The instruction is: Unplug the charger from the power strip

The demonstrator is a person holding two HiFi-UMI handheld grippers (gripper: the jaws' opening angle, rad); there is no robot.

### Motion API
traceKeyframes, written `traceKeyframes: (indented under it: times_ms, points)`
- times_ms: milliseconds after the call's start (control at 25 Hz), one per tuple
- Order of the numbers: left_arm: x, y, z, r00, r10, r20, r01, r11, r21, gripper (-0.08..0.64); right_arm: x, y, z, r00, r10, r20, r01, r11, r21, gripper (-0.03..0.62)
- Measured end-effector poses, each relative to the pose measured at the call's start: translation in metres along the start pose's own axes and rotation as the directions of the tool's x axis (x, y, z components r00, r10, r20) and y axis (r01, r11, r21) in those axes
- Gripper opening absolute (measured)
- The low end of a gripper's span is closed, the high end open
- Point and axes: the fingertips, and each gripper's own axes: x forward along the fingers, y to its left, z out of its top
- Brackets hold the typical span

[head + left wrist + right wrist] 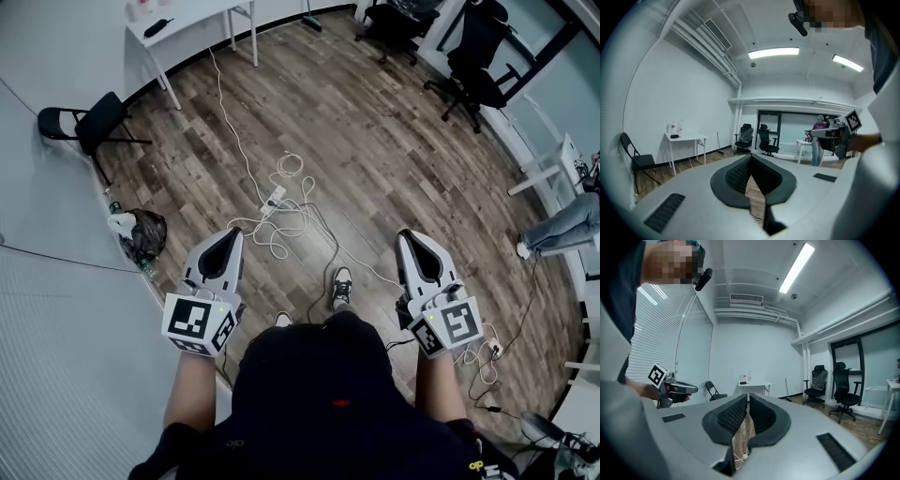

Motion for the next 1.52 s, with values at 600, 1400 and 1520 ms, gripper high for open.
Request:
traceKeyframes:
  times_ms: [600, 1400, 1520]
  points:
    - [0.185, -0.003, 0.039, 0.987, 0.156, -0.036, -0.155, 0.987, 0.031, 0.018, 0.133, -0.182, -0.023, 0.984, 0.176, 0.003, -0.175, 0.981, 0.087, 0.032]
    - [0.257, 0.144, 0.037, 0.970, 0.224, -0.098, -0.224, 0.975, 0.010, 0.018, 0.330, -0.159, -0.031, 0.946, 0.310, -0.098, -0.311, 0.950, 0.011, 0.032]
    - [0.251, 0.185, 0.016, 0.976, 0.182, -0.118, -0.183, 0.983, 0.003, 0.018, 0.360, -0.112, -0.041, 0.941, 0.310, -0.134, -0.316, 0.948, -0.028, 0.032]
